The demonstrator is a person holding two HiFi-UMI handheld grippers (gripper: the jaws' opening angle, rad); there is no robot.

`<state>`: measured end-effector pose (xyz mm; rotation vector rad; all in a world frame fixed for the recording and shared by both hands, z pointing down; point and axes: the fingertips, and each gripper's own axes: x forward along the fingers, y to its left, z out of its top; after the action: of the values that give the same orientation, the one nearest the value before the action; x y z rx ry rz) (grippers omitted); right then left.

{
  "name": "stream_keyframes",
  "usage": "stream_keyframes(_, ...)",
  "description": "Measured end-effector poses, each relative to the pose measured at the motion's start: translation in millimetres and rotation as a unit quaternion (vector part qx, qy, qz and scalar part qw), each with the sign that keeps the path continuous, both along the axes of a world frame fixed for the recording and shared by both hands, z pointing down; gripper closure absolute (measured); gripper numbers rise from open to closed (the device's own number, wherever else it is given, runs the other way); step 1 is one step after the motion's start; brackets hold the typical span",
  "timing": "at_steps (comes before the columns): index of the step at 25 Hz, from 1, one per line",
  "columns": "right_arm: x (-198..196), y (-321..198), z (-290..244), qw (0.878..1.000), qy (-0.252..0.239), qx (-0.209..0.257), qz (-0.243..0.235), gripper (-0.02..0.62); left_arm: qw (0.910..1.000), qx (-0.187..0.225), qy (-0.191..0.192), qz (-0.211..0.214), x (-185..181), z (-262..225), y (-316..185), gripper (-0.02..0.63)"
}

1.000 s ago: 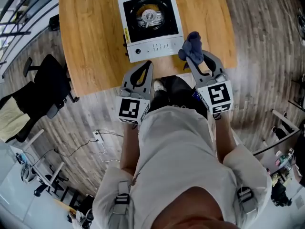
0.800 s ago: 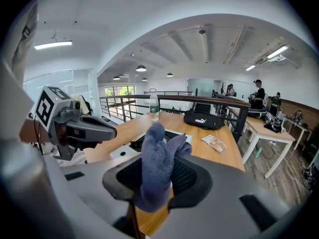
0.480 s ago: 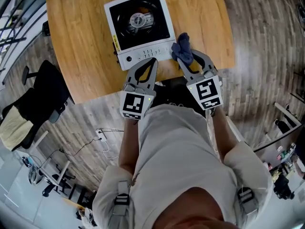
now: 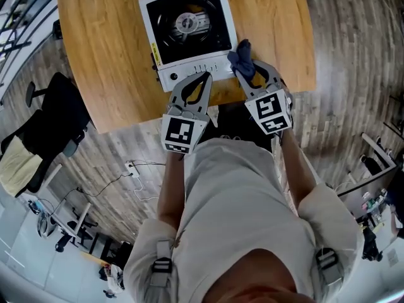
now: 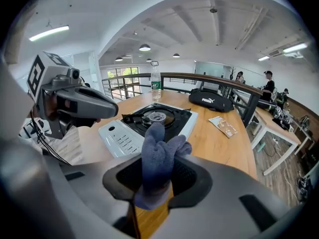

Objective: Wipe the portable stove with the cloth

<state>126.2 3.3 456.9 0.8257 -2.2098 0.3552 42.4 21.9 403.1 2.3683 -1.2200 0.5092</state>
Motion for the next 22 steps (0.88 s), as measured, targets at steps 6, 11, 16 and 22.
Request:
stream_keyframes(6,-12.1,-1.9,16.5,1.000,0.014,-0.018,0.015,0.457,0.9998,-0.020,0.009,0.005,-14.0,10.8,3.3,0.586)
stream_keyframes(11,-19.5,-4.7,23.4,0.999,0.013,-0.024,0.031,0.457,0.9994,-0.026,0.015,0.015,-22.1,16.1,3.5,0.586)
stream_keyframes(16,-24.8,-4.0,28.8,0.998,0.012,-0.032,0.049,0.462,0.9991,-0.027,0.017,0.027,-28.9,16.5,7.4,0.586)
stream_keyframes(22,-27.8,-3.5,29.6,0.998,0.023,-0.039,0.054,0.463,0.9989,-0.029,0.020,0.030,-39.5,16.7,12.5,0.586)
